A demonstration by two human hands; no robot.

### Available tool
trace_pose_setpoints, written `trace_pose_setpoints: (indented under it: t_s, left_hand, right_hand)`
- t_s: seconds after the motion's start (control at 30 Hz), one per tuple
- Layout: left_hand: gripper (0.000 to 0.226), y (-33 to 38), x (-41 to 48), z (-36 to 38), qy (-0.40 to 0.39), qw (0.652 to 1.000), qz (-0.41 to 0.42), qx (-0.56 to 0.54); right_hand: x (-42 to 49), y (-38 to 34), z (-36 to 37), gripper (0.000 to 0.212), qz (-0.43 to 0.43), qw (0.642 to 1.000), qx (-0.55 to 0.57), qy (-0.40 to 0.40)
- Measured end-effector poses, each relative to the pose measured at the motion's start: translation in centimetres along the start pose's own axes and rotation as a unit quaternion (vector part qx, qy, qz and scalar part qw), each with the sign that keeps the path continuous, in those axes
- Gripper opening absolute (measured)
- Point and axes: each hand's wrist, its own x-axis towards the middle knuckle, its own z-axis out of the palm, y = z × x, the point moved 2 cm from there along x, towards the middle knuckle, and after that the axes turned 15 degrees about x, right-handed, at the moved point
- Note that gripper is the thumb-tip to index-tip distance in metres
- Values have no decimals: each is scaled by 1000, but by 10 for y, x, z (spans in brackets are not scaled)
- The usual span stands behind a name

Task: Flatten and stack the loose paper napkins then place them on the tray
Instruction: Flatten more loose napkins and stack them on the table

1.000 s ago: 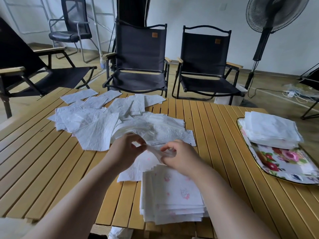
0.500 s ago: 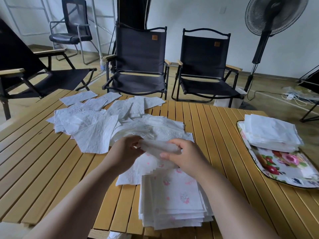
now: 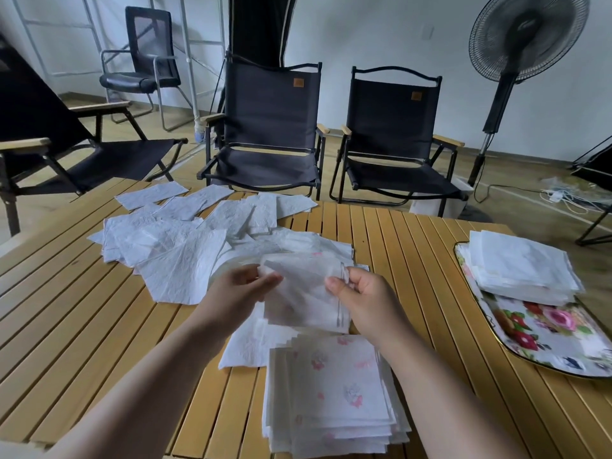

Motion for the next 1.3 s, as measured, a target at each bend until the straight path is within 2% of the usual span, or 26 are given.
trace_pose_setpoints:
  t_s: [0.1,0.2,0.27,0.33,0.43,0.5,0.6,0.63,0.7,0.77,0.8,0.87,0.93,1.03,1.13,1.2,1.3]
  left_hand:
    - [24,0,-1,2,-38,999,-16,-27]
    - [26,-3,0,3,-50,997,-33,-57]
    - [28,-4,0,4,-48,995,-41,-77]
    - [31,-3,0,5,-40,993,-54,-96]
    - [38,-6,0,5,-49,990,-73,-107]
    - [43,-6,-1,3,-59,990,-72,-109]
    - [44,-3,-4,2,-80,992,-59,-77]
    - [36,-2,-5,3,-88,993,-48,-69]
    - [22,1,-7,4,-99,992,-34,-66]
    - [19,5,-8,7,-109,990,-30,-80]
    - [26,7,-9,7,-114,989,-31,-89]
    - [38,10,-11,7,-119,988,-31,-95]
    - [32,13,-13,6,-122,987,-29,-104]
    - [6,16,-16,5,-133,985,-20,-105]
    - [14,17,-20,4,-164,981,-32,-102]
    - [18,17,-26,4,-218,971,-48,-83]
    - [23,15,-37,8,-304,949,-71,-38]
  right_hand:
    - [3,3,1,36,31,998,49,27]
    - [4,5,2,21,87,990,99,43]
    - [3,2,2,29,136,976,169,28]
    - [2,-2,1,25,167,962,217,-8]
    - [-1,0,0,15,165,963,204,-56]
    - [-2,2,3,24,158,969,174,-77]
    - [-2,6,5,25,149,981,119,-38]
    - [-1,6,4,31,153,983,98,-6]
    - [2,8,0,58,176,979,91,50]
    - [2,8,-2,76,203,970,122,62]
    - [0,5,-2,72,204,968,139,51]
    - [-4,0,0,39,197,967,159,26]
    - [-4,1,-1,17,167,975,143,10]
    - [-6,-5,-4,16,135,984,114,6]
    - [-15,-20,-14,17,136,987,82,-19]
    - [-24,-28,-27,12,155,985,70,-35]
    - [-42,-31,-46,18,212,973,41,-85]
